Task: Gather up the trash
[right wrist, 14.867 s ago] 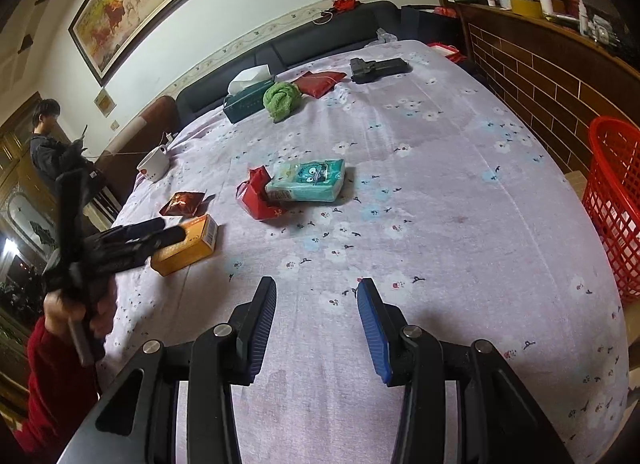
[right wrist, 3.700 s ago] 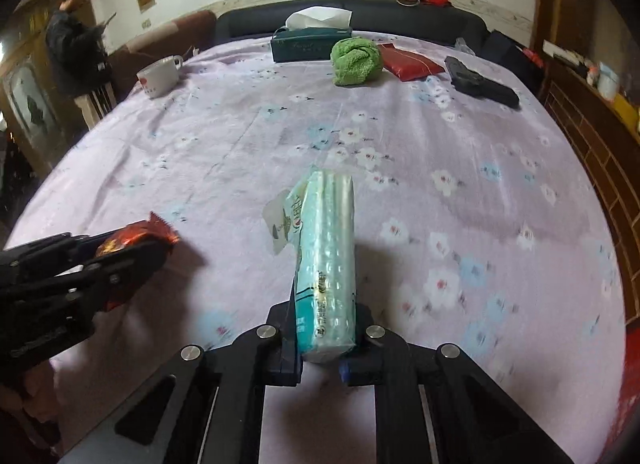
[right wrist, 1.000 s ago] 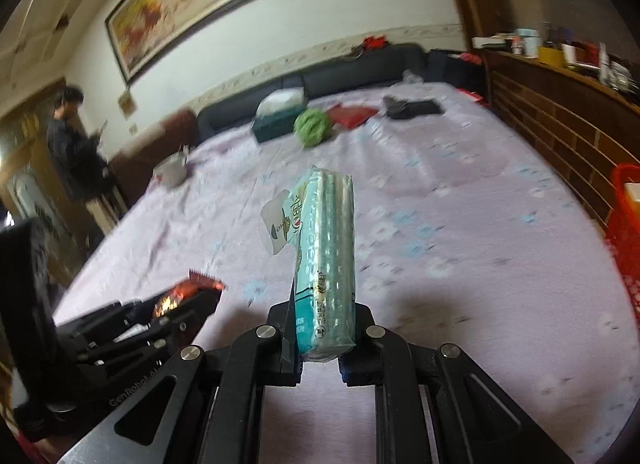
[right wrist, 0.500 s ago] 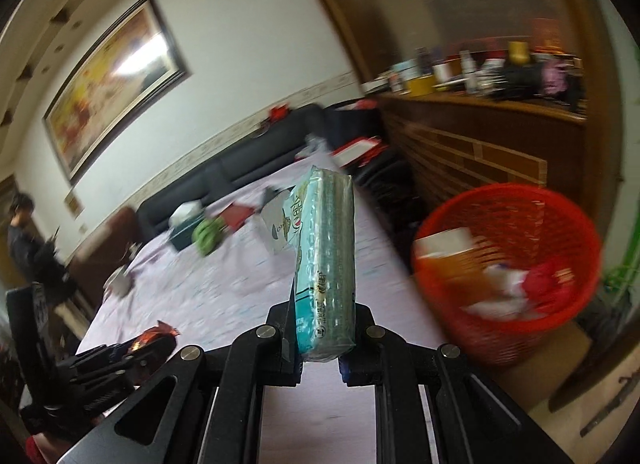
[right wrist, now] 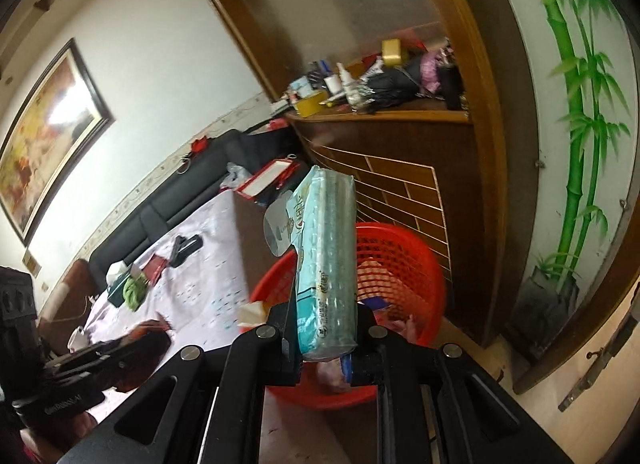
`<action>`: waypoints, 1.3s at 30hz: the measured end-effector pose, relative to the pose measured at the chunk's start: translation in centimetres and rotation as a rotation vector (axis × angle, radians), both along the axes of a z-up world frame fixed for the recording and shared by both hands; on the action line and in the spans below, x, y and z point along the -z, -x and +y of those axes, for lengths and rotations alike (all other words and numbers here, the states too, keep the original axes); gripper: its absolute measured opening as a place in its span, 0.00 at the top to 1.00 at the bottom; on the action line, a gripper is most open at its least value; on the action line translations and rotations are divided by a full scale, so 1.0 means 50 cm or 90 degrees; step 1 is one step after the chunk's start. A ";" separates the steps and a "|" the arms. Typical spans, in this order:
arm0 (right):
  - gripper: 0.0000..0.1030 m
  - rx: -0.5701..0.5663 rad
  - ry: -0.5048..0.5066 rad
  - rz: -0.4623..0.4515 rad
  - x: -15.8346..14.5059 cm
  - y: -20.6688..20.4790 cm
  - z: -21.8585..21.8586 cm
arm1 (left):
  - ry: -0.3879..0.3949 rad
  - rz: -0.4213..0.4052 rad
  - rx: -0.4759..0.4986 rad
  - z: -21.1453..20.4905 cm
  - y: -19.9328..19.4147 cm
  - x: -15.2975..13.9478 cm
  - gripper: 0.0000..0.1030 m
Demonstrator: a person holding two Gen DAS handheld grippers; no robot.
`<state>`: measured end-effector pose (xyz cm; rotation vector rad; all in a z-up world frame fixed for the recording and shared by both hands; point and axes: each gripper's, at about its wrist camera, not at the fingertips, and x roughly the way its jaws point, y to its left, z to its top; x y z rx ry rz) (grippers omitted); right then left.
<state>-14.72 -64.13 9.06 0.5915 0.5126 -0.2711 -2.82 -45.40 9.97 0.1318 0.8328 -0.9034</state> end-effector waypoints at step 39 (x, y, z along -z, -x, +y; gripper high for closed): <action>0.08 0.212 0.251 0.117 0.023 0.142 0.303 | -0.036 -0.168 -0.165 0.310 0.140 0.050 0.08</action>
